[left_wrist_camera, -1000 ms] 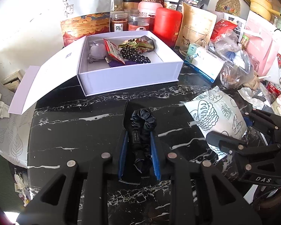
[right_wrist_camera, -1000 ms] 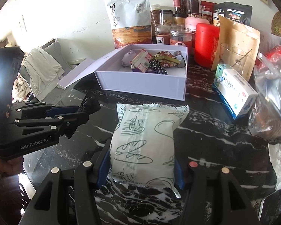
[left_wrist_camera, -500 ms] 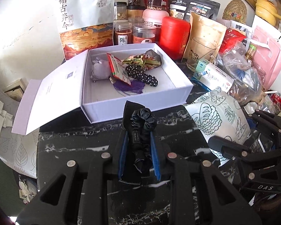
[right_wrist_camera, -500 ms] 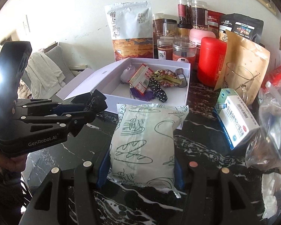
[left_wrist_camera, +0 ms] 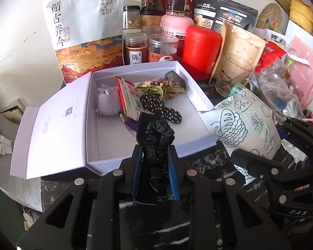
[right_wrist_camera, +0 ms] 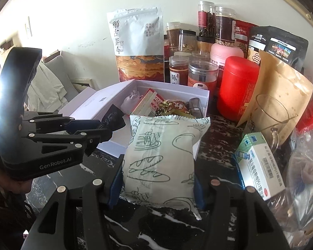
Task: Organize objects
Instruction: 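Carry the scrunchie and packet over the white box and lower them inside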
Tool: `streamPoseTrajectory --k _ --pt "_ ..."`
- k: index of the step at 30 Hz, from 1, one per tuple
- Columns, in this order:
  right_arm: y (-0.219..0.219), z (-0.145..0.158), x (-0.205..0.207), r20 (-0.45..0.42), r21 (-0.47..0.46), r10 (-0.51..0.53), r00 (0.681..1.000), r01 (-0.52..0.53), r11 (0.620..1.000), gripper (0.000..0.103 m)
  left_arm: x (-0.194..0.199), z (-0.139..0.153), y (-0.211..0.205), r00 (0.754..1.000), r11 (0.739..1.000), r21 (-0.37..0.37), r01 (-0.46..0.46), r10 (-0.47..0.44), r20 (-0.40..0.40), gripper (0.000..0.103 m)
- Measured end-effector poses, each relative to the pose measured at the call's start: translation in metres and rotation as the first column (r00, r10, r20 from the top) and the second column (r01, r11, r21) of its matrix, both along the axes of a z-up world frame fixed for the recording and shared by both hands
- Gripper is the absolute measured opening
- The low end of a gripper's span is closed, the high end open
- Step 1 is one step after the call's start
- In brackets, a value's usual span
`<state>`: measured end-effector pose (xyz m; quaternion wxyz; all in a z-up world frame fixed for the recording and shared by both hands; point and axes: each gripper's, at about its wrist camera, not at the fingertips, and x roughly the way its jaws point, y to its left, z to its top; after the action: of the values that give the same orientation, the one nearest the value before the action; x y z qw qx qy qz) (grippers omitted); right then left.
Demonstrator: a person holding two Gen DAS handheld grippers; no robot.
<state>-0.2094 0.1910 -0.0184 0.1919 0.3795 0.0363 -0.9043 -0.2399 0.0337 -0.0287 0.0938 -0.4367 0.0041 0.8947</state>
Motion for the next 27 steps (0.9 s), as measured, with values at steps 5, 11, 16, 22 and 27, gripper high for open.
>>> streamPoseTrajectory --k 5,11,16,22,27 --pt "-0.003 0.004 -0.026 -0.015 0.002 0.004 1.0 -0.004 1.0 0.057 -0.028 0.003 -0.005 1.0 1.0 0.004 -0.013 0.013 -0.012 0.023" --pt "-0.011 0.005 -0.054 -0.026 0.016 0.025 0.999 -0.024 1.0 0.057 -0.056 -0.001 -0.014 0.999 0.999 0.002 -0.033 0.033 -0.013 0.023" --pt "-0.017 0.001 -0.073 -0.023 0.024 0.036 0.999 -0.035 0.999 0.057 -0.071 -0.01 -0.019 0.999 0.999 0.005 -0.042 0.042 0.0 0.023" --pt "-0.017 -0.01 -0.095 0.001 -0.005 0.036 0.999 -0.036 0.999 0.057 -0.089 -0.026 -0.023 0.998 0.998 -0.014 -0.062 0.062 0.016 0.023" --pt "-0.014 -0.026 -0.108 0.046 -0.009 0.028 0.999 -0.028 1.0 0.057 -0.1 -0.042 -0.028 0.996 0.997 -0.007 -0.078 0.079 0.035 0.023"
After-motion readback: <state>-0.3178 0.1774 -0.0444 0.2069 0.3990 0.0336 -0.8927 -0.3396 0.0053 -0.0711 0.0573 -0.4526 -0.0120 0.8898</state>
